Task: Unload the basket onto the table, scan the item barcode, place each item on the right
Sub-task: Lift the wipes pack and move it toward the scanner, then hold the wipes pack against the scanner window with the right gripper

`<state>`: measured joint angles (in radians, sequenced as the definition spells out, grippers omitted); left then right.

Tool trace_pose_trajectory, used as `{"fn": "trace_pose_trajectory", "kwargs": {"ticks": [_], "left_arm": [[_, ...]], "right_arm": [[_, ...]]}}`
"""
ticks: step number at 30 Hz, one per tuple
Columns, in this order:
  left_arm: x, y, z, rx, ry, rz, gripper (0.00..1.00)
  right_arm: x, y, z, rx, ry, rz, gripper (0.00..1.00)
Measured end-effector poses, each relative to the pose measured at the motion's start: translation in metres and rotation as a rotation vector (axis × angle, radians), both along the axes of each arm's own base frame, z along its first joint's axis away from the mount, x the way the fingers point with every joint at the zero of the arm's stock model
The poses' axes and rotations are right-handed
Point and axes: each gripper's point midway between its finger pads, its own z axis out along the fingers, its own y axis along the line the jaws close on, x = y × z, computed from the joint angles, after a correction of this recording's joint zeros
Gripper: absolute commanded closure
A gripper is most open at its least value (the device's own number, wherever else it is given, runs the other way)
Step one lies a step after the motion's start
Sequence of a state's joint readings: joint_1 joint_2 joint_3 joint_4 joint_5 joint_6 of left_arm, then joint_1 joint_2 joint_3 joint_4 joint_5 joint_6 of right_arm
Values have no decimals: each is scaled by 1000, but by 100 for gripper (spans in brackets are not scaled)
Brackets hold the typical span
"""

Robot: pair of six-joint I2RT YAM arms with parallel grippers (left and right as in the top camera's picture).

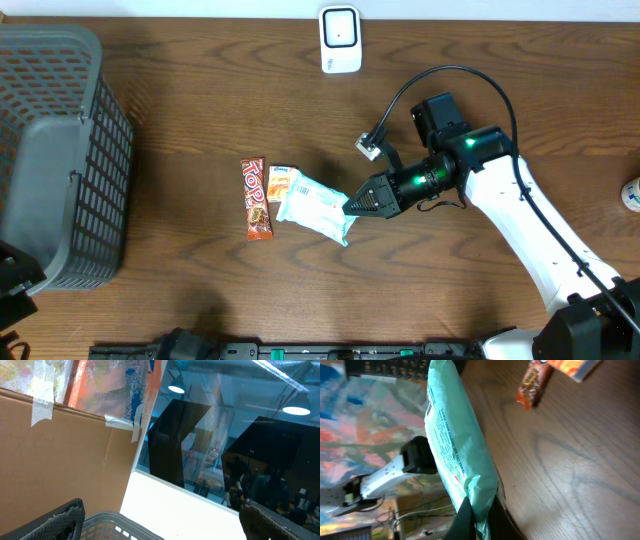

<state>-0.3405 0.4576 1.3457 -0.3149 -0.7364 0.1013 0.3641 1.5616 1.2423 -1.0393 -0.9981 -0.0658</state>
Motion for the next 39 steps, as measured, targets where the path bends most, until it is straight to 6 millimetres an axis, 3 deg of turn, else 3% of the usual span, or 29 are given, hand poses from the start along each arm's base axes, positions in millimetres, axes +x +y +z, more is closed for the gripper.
{"fn": "trace_pose_trajectory", "kwargs": {"ticks": [8,14,19,26,35,39], "left_arm": [[0,0,0,0,0,0,2],[0,0,0,0,0,0,2],[0,0,0,0,0,0,2],[0,0,0,0,0,0,2],[0,0,0,0,0,0,2],[0,0,0,0,0,0,2]], "right_arm": [[2,6,9,69,-48,33,99],[17,13,16,122,-155,41,98],[42,16,17,103,-259,-6,99],[124,-15,-6,-234,-568,-258,99],[197,-42,23,-424,-941,-453,99],[234,-51,21,-503,-1064,-530,99]]}}
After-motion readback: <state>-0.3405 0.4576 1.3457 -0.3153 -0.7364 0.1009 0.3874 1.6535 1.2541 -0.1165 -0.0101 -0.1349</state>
